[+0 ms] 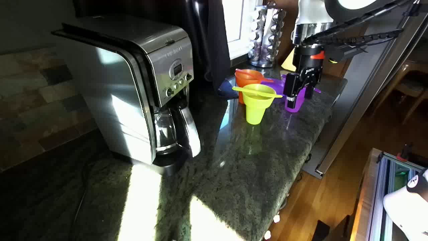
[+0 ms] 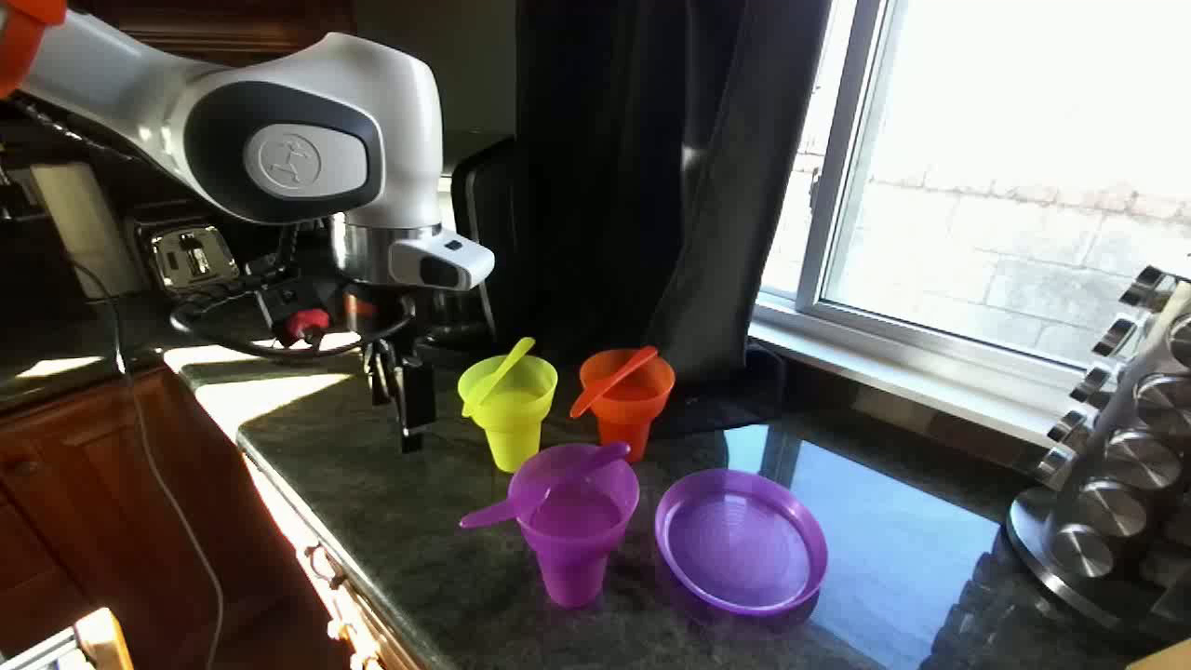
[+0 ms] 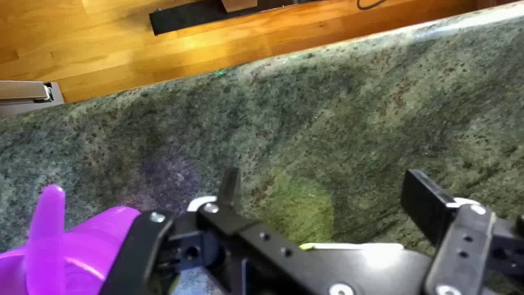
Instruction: Remove the purple knife from the purple bowl then remove the bowl from the top of the cup and place them on the right side of the counter, move the purple cup backwards.
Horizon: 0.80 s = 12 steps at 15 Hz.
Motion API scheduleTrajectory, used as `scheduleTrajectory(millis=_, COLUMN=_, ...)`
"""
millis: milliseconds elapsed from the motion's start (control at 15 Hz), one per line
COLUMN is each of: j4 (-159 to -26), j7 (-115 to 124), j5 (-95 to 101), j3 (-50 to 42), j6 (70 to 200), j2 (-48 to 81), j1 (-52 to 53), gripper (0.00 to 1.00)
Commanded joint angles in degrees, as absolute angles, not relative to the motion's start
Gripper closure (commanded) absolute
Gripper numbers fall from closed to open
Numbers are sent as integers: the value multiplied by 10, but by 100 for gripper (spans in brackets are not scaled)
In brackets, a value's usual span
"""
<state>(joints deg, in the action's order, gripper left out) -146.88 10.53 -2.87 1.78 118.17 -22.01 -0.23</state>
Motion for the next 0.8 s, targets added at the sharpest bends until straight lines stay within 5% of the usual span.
scheduleTrajectory(millis=0, j4=-1468, j7=105, j5=-29, j3=19, j6=1181, j2=-220, j1=-4, gripper=0)
scheduleTrajectory(millis=733, j4=-1416, j7=147, j5=-23, j3=-13, j6=1212, j2=-227, j1=-60, gripper=0)
